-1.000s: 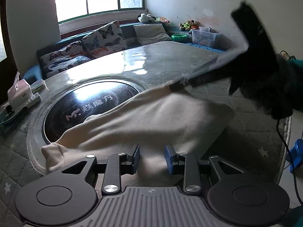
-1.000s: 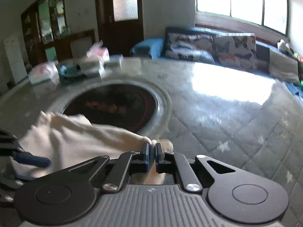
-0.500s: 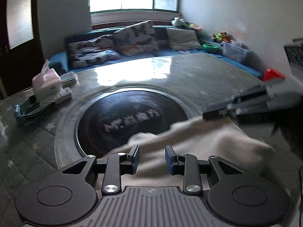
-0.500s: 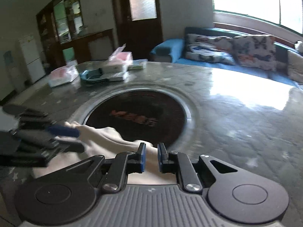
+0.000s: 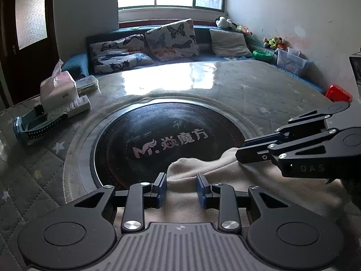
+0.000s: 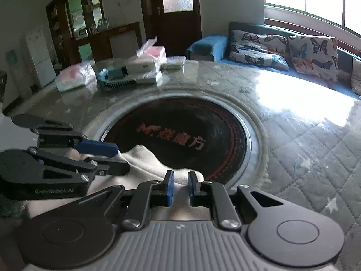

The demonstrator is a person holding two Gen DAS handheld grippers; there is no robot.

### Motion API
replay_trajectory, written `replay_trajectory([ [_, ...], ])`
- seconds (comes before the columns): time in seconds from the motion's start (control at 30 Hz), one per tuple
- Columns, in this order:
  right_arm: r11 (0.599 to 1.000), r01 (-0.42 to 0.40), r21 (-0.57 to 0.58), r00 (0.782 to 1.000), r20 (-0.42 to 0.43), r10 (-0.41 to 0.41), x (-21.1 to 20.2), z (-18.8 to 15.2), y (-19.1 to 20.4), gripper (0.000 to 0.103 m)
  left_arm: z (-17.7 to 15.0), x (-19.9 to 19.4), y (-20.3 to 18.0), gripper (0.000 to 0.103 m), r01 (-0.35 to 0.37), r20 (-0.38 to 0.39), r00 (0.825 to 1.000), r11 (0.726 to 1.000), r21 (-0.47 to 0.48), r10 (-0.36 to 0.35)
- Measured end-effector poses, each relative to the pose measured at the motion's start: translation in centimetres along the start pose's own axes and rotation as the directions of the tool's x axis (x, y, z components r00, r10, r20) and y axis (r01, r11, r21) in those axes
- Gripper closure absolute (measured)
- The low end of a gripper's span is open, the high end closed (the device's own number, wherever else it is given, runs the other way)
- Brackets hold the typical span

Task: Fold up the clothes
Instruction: 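Lift the hem with both grippers and fold it over toward the collar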

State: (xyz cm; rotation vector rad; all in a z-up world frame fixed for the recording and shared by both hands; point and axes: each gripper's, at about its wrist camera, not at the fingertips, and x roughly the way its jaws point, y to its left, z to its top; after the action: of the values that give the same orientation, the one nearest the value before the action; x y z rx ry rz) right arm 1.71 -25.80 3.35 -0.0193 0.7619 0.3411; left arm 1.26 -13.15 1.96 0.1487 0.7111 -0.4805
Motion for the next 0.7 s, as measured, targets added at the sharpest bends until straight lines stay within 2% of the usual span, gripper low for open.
replay_trajectory([
  [0.27,0.998,-0.056,-0.034,0.998,0.018,0.056,-1.2,-0.4,2.2,0.088,-1.2,-2.7,0.3,0.071,-0.034,0.037,0.999,0.999,0.022,0.033],
  [0.43,0.993,-0.087,-0.073,0.996,0.010,0.088,-1.3,-1.1,3.9,0.088,-2.3,-3.0,1.5,0.072,-0.085,0.027,0.996,0.996,0.000,0.085],
  [0.57,0.995,-0.069,-0.077,0.997,-0.024,0.067,0.0,-1.9,4.1,0.088,-2.8,-3.0,2.7,0.073,-0.109,0.017,0.994,0.993,-0.036,0.110],
  [0.7,0.995,-0.058,-0.083,0.998,-0.001,0.058,-1.0,-1.9,4.2,0.088,-2.9,-4.2,2.6,0.073,-0.122,0.044,0.991,0.992,-0.037,0.124],
])
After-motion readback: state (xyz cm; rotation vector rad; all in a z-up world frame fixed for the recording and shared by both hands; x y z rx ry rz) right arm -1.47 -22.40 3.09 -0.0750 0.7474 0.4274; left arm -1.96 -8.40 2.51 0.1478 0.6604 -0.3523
